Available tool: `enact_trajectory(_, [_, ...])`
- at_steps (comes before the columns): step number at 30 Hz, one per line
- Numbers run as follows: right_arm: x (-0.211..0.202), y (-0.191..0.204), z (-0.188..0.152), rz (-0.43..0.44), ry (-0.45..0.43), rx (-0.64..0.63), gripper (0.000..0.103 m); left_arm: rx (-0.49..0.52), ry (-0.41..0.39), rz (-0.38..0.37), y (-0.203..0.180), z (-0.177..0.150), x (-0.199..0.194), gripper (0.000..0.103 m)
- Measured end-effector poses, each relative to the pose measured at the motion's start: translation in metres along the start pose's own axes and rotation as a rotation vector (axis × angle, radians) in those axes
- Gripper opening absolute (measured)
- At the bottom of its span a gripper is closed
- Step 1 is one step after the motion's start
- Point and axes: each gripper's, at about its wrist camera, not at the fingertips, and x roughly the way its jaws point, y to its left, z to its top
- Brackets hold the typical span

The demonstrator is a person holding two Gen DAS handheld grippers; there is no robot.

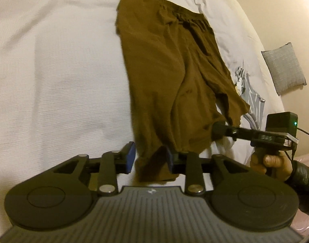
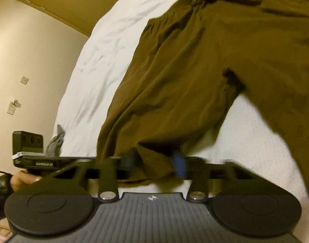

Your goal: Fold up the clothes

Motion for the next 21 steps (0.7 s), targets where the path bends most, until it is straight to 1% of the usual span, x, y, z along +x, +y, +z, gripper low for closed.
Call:
enact_trajectory(1, [-0.001, 0.002, -0.001, -0.005, 0.013, -0.003, 0.007, 0.0, 0.001, -0.002, -0.002, 0.0, 0.001, 0.033])
enact_trajectory(3, [-0.003, 0.005, -0.002, -0.014, 0.038, -0.008, 0.006, 0.001, 0.002, -0.007, -0.005, 0.0, 0.003, 0.049])
enact_trajectory(4, [-0.007, 0.004, -0.005, -0.016, 0.037, 0.008, 0.006, 0.001, 0.003, -0.01, -0.007, 0.0, 0.004, 0.052])
enact_trajectory(5, [-0.012, 0.003, -0.009, -0.018, 0.033, 0.026, 0.006, 0.002, 0.004, -0.012, -0.008, 0.0, 0.005, 0.058])
enact_trajectory(6, [-0.017, 0.002, -0.013, -0.019, 0.03, 0.044, 0.006, 0.002, 0.004, -0.015, -0.01, 0.0, 0.006, 0.062])
enact_trajectory(8, [-0.026, 0.0, -0.02, -0.023, 0.023, 0.081, 0.006, 0.002, 0.006, -0.02, -0.013, 0.0, 0.009, 0.062])
enact_trajectory(9, [-0.031, -0.001, -0.023, -0.024, 0.019, 0.099, 0.006, -0.002, 0.007, -0.025, -0.014, 0.0, 0.009, 0.059])
enact_trajectory(11, [-0.041, -0.002, -0.031, -0.027, 0.013, 0.135, 0.006, -0.057, 0.007, -0.058, -0.006, -0.001, 0.01, 0.055])
enact_trajectory(13, [-0.05, -0.004, -0.038, -0.031, 0.006, 0.171, 0.006, -0.121, 0.005, -0.098, 0.002, -0.001, 0.012, 0.048])
enact_trajectory(14, [-0.055, -0.005, -0.042, -0.032, 0.002, 0.189, 0.006, -0.136, 0.008, -0.106, 0.005, -0.001, 0.013, 0.041])
enact_trajectory(15, [-0.055, -0.005, -0.042, -0.035, 0.003, 0.19, 0.006, -0.137, 0.012, -0.095, 0.006, -0.001, 0.014, 0.038])
enact_trajectory(16, [-0.055, -0.005, -0.041, -0.038, 0.003, 0.189, 0.006, -0.136, 0.015, -0.083, 0.007, -0.001, 0.015, 0.037])
enact_trajectory(18, [-0.055, -0.005, -0.041, -0.044, 0.004, 0.188, 0.006, -0.126, 0.015, -0.053, 0.008, 0.0, 0.015, 0.038])
enact_trajectory(21, [-0.054, -0.005, -0.04, -0.053, 0.006, 0.185, 0.006, -0.116, 0.021, -0.037, 0.008, -0.002, 0.017, 0.038])
